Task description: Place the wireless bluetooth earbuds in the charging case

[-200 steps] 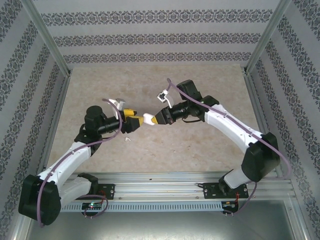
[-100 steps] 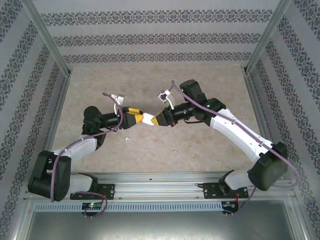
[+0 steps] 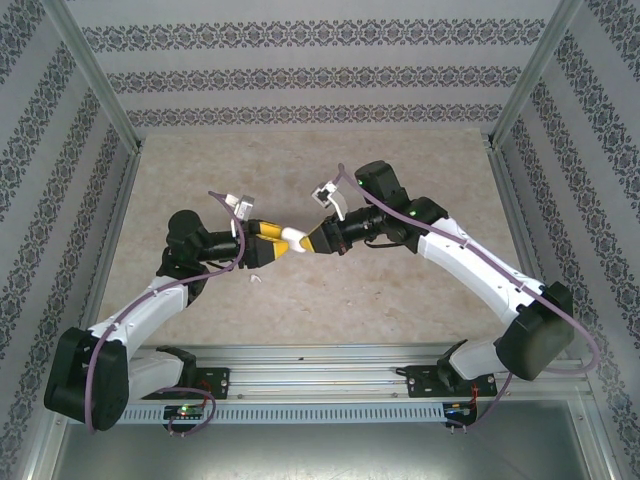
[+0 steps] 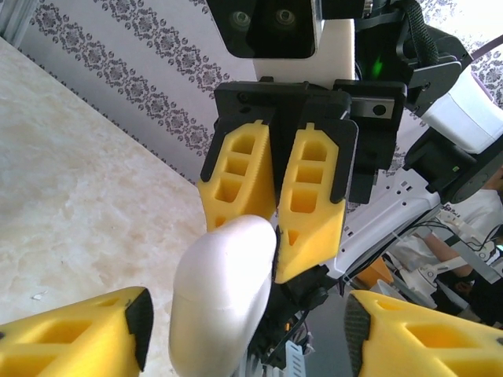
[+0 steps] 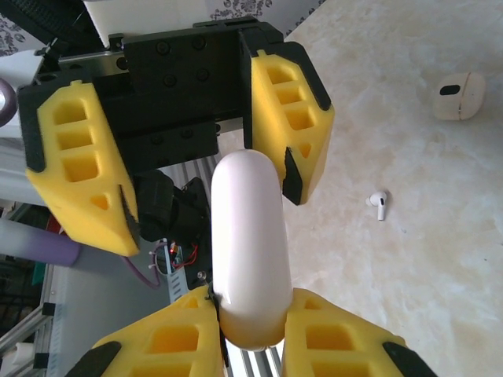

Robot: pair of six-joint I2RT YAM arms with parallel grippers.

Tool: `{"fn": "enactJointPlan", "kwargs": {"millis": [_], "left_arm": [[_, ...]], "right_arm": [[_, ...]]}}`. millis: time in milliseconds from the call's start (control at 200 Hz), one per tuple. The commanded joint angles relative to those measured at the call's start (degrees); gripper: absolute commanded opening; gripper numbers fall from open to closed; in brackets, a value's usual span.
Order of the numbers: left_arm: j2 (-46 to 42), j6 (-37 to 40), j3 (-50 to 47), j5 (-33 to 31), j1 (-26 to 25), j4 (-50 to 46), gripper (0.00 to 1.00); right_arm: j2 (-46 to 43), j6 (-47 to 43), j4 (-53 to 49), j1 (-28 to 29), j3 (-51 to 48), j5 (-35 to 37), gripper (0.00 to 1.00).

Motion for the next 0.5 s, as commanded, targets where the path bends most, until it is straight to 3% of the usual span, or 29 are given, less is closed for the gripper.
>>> {"fn": "enactJointPlan", "kwargs": {"millis": [0, 305, 415, 495], "left_arm": [[0.33, 0.02, 1.24, 1.70, -0.91, 1.35, 0.62], [-1.64, 4.83, 0.77, 1.01, -1.11, -5.83, 0.58], [-2.04, 6.28, 0.92, 1.00, -1.09, -8.26, 0.53], [-2.08, 6.31, 1.17, 1.00, -1.12, -8.38, 0.44]], "right_arm": [[0.70, 0.03, 1.83, 0.88, 1.16, -1.72, 0.02], [0.63, 0.22, 2.15, 0.95, 1.96, -0.84, 0.02], [0.72, 0.67, 2.56, 0.93, 1.96, -1.43, 0.02], [0.87, 0.70, 2.68, 1.18, 2.04, -1.98, 0.02]]}}
